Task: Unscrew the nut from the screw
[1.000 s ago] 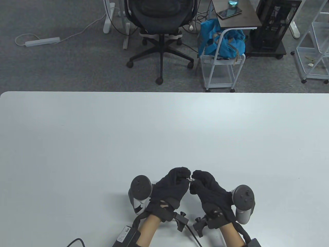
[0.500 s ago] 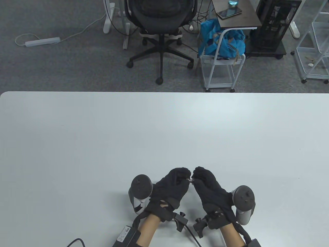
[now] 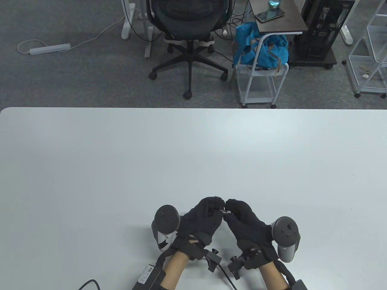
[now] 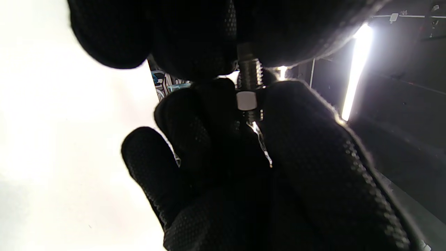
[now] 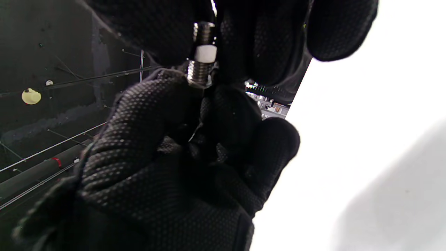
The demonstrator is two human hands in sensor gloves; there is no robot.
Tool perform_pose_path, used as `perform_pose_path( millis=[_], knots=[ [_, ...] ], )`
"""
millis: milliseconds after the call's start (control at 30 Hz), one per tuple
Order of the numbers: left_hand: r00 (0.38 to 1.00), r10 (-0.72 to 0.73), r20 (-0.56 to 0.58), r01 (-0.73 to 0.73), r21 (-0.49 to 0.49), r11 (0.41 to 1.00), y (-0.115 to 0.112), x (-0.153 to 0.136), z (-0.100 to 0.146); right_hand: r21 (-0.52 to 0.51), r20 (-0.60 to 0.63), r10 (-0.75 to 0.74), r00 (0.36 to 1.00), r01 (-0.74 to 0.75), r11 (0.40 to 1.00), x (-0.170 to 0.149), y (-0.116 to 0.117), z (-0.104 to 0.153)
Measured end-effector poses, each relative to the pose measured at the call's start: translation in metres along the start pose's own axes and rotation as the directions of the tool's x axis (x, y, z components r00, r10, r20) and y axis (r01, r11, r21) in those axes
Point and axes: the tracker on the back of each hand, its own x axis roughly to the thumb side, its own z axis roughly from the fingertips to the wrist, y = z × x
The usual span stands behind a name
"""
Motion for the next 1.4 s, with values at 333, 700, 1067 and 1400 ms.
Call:
perform_pose_path(
  millis=[333, 700, 1067, 1400],
  knots=[
    [1.0, 0.012, -0.005, -0.012, 0.002, 1.0, 0.001, -0.001, 0.0, -0.028, -0.061, -0.035, 0.997, 0.033, 0.999, -0.008, -0.001, 0.001],
    [1.0, -0.009, -0.001, 0.009, -0.01, 1.0, 0.0, -0.002, -0.001, -0.022, -0.031, 0.003, 1.0, -0.004, 1.0, -0.004, -0.001, 0.0],
    [1.0, 0.006, 0.0, -0.006, 0.003, 1.0, 0.001, -0.001, 0.0, -0.033, -0.007, -0.028, 1.0, 0.028, 0.999, -0.001, -0.004, 0.002],
    [1.0, -0.015, -0.002, 0.015, -0.008, 1.0, 0.0, -0.002, 0.001, 0.033, -0.133, -0.012, 0.991, 0.017, 0.999, -0.013, 0.0, 0.002]
  ],
)
